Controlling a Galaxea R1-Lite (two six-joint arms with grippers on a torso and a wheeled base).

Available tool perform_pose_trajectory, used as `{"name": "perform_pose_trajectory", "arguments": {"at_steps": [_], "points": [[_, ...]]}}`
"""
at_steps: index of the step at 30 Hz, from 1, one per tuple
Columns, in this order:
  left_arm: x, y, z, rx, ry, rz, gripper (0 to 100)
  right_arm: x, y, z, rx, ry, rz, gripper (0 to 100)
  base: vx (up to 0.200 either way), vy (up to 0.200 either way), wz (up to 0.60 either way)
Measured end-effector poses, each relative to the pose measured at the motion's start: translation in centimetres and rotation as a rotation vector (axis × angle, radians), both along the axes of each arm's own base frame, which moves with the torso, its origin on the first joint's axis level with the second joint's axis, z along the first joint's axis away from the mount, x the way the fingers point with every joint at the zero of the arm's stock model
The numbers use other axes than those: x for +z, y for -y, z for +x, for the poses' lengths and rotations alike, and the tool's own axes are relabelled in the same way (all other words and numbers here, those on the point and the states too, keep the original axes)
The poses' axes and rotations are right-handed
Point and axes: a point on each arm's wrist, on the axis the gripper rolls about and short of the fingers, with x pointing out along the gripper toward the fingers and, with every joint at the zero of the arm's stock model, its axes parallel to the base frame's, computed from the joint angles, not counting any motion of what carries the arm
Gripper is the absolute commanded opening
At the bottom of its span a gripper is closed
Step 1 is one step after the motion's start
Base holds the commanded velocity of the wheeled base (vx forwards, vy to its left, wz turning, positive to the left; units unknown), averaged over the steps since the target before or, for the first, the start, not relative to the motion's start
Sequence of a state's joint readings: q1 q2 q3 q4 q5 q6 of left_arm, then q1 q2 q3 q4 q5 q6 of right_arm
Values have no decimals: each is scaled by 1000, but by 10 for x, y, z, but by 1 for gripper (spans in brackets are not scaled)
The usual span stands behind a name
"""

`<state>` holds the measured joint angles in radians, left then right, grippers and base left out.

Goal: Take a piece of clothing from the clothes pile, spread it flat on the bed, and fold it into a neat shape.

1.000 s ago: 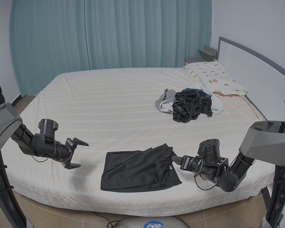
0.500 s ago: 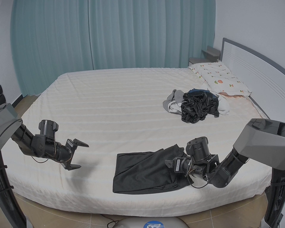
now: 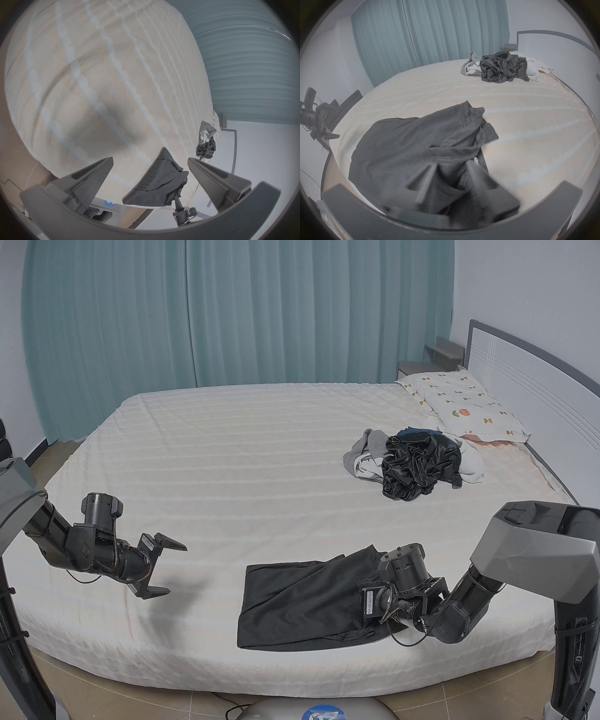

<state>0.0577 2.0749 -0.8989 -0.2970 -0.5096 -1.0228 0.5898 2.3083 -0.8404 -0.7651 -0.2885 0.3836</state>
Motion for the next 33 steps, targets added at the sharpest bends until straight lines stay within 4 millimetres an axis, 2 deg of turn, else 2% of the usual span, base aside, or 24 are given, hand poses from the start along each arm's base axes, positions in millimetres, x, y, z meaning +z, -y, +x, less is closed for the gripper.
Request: {"name": "perform_pose_trajectory", "arguments": {"at_steps": [10, 17, 18, 26, 33], "points": [[0, 0, 0, 1, -1, 4, 100, 11, 36, -22, -76, -62, 31, 0, 0, 0, 0], [0, 1, 0, 2, 0, 8, 100, 9, 48, -31, -96, -104, 101, 0, 0, 0, 0], [0, 1, 0, 2, 0, 8, 100, 8, 49, -31, -97, -105, 113, 100, 0, 0, 0], [0, 1, 0, 4, 0, 10, 100, 2, 59, -44, -105, -150, 93, 100, 0, 0, 0], [0, 1, 0, 26, -6, 25, 100, 25, 77, -39, -145, -112, 182, 100, 29, 0, 0]]}}
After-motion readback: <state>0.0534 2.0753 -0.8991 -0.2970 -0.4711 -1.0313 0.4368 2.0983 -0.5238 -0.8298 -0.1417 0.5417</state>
